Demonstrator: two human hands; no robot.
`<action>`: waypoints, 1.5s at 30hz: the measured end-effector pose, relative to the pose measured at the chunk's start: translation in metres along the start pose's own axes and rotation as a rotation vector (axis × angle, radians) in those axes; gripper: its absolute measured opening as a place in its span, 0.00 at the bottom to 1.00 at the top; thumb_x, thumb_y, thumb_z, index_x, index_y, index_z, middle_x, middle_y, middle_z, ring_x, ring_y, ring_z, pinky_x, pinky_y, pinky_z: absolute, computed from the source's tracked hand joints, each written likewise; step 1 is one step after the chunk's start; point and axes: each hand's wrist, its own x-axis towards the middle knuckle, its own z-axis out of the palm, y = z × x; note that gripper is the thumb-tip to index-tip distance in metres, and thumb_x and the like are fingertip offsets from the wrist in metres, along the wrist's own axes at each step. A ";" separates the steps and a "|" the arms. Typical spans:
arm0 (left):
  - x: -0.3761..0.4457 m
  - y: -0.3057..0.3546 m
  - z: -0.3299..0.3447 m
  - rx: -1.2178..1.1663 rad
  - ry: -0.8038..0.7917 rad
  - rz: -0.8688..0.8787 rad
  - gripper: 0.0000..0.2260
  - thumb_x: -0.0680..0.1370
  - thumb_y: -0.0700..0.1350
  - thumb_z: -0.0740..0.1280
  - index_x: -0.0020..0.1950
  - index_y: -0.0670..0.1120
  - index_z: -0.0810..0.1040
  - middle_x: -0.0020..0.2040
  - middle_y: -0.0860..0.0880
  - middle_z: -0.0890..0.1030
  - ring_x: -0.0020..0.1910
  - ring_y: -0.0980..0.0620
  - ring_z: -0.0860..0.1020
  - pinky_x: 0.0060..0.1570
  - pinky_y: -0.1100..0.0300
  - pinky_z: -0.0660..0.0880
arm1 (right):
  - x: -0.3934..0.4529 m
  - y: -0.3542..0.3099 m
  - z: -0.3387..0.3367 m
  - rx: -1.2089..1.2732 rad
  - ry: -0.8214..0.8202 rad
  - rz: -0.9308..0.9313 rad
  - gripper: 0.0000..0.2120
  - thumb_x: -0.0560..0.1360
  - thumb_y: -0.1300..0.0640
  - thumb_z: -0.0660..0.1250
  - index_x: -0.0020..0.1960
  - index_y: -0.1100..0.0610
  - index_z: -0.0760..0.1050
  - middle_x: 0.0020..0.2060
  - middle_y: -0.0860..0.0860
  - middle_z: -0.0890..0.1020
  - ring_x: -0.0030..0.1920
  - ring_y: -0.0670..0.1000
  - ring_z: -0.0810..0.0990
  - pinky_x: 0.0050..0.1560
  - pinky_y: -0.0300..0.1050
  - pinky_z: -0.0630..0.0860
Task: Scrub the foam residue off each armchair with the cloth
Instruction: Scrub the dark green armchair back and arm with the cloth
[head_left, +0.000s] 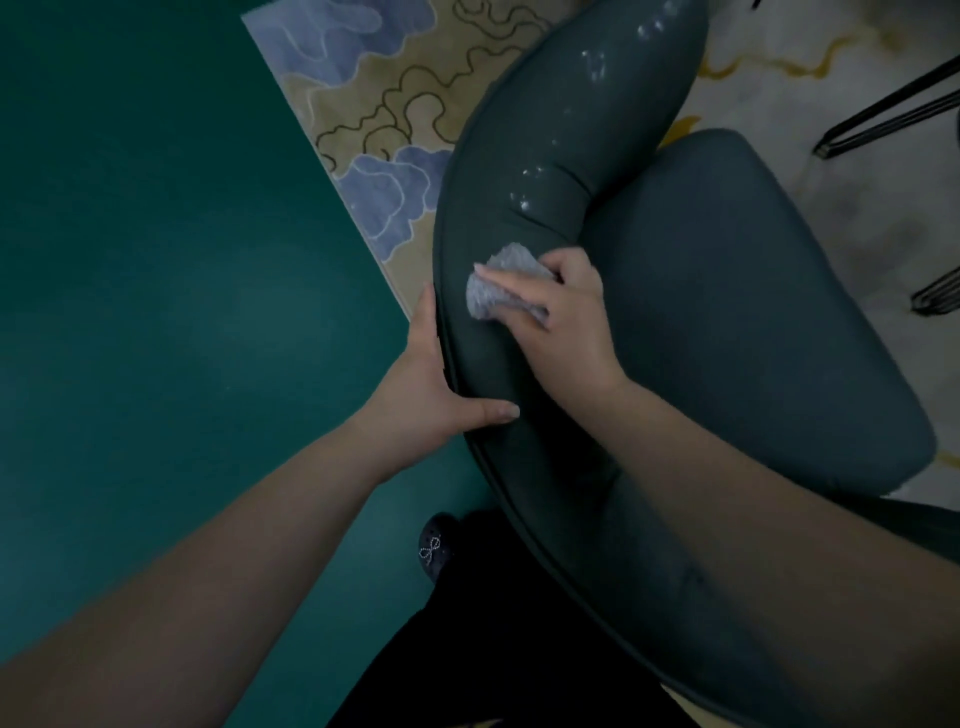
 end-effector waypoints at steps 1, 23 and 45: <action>0.003 -0.001 -0.004 -0.004 -0.011 -0.014 0.56 0.65 0.39 0.80 0.75 0.58 0.41 0.50 0.88 0.61 0.57 0.81 0.66 0.51 0.78 0.69 | 0.012 -0.002 0.005 0.003 0.012 -0.001 0.18 0.73 0.59 0.71 0.60 0.45 0.79 0.49 0.50 0.67 0.54 0.55 0.69 0.60 0.43 0.69; 0.072 0.031 -0.046 0.086 -0.180 -0.052 0.60 0.62 0.42 0.81 0.78 0.58 0.39 0.75 0.62 0.57 0.68 0.67 0.64 0.56 0.78 0.67 | 0.029 0.014 0.008 0.054 0.097 0.039 0.26 0.70 0.70 0.68 0.60 0.44 0.76 0.48 0.53 0.68 0.50 0.59 0.72 0.54 0.52 0.75; 0.170 0.056 -0.096 0.197 -0.501 0.040 0.59 0.64 0.41 0.80 0.77 0.61 0.39 0.73 0.69 0.52 0.72 0.56 0.65 0.68 0.50 0.69 | 0.043 -0.004 0.019 0.033 0.248 0.284 0.19 0.71 0.60 0.71 0.60 0.45 0.76 0.47 0.49 0.67 0.48 0.46 0.70 0.51 0.26 0.65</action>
